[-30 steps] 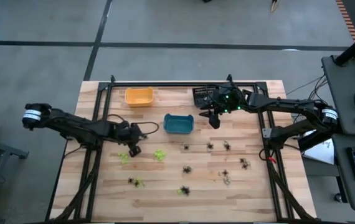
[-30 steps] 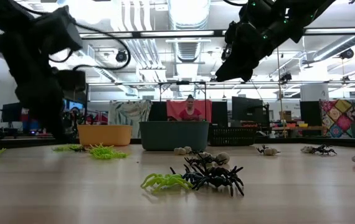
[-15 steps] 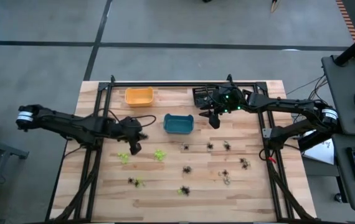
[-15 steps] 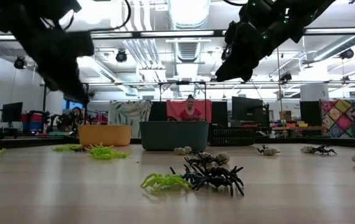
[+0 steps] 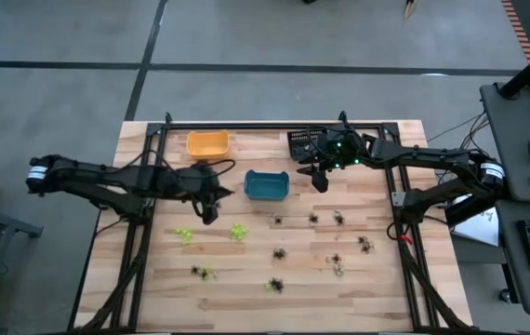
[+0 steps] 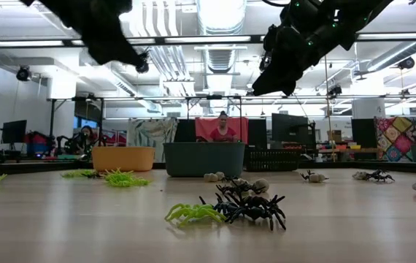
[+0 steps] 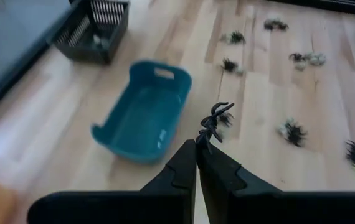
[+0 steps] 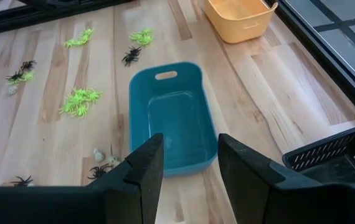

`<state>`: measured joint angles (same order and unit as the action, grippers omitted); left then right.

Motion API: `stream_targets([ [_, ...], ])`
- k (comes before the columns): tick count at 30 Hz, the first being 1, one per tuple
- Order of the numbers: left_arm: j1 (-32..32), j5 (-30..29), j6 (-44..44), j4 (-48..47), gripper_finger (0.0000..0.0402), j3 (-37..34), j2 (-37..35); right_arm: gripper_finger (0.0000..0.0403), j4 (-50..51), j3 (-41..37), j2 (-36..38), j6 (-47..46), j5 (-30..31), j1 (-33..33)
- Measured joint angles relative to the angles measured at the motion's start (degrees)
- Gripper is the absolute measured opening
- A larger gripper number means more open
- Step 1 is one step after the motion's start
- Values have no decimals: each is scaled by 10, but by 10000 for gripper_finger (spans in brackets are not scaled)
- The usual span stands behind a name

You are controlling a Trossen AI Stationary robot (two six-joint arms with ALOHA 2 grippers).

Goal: Sort Halloween decoration
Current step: Put the black spider toy into the yellow bin

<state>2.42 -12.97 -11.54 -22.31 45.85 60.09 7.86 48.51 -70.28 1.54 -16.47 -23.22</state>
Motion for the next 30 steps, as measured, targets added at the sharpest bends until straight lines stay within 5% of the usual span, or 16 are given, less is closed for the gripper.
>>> stream_targets([
  [7,-75,-1,78,-52,0,58,34,144,-1,0,0,0,0,0],
  [16,-289,3,125,-103,0,71,77,144,-1,0,0,-1,0,0],
  [24,-486,44,143,-145,0,92,204,144,-5,0,0,-1,0,0],
  [30,-528,45,190,-181,0,136,291,144,-8,0,0,-5,0,0],
])
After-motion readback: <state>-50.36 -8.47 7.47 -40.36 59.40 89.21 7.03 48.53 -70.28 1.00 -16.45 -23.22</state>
